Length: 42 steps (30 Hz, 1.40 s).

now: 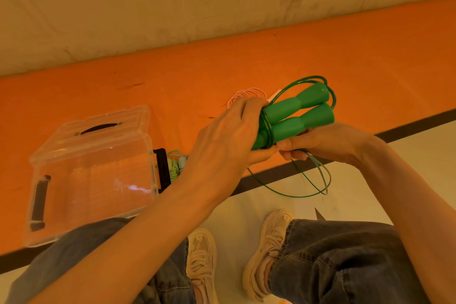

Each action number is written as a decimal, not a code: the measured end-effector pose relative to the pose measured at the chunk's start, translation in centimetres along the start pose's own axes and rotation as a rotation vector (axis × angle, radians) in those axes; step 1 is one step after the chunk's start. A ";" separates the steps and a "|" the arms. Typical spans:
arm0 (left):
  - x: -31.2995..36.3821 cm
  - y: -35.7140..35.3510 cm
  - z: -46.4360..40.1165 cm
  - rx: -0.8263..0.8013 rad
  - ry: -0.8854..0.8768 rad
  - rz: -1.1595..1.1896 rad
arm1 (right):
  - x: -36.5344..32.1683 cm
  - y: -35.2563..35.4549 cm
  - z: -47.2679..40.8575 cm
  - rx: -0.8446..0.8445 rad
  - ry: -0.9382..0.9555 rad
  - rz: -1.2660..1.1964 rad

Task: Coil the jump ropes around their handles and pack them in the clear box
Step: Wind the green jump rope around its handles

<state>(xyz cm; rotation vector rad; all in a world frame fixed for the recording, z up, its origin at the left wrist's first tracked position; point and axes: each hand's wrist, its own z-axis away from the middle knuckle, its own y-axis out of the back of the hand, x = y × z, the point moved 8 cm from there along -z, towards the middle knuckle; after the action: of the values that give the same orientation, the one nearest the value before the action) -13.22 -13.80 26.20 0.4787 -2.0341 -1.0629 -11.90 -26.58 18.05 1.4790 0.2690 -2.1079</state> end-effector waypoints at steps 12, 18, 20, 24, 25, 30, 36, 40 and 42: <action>-1.3 -0.1 -0.1 0.000 0.105 -0.026 | -0.4 -0.6 -0.1 -0.022 0.001 -0.072; -1.9 -0.2 0.0 -0.024 0.170 -0.006 | -0.6 -1.2 -0.1 -0.043 -0.009 -0.074; -1.9 -0.1 0.0 -0.031 0.159 0.014 | -0.5 -1.2 -0.1 -0.041 -0.017 -0.061; -2.0 -0.3 0.0 -0.048 0.164 0.016 | -0.6 -1.3 0.0 -0.031 -0.028 -0.046; -1.9 -0.2 0.0 -0.042 0.159 0.009 | -0.7 -1.3 0.1 -0.027 -0.031 -0.040; -2.4 -0.3 0.1 -0.040 0.163 0.037 | -1.2 -1.6 0.2 -0.009 -0.044 0.034; -2.9 -0.4 0.0 -0.055 0.177 0.072 | -1.6 -1.9 0.7 0.025 -0.068 0.078; -4.2 0.1 -0.1 -0.041 0.223 0.041 | -2.4 -0.8 1.5 0.220 -0.017 0.114; -4.9 0.6 -0.1 -0.023 0.248 0.013 | -2.8 -0.2 2.3 0.341 0.004 0.170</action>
<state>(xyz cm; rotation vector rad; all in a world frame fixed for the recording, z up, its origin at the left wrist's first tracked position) -10.05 -10.51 24.46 0.5554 -1.8024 -0.9672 -13.14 -26.60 21.42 1.6305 -0.2205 -2.0844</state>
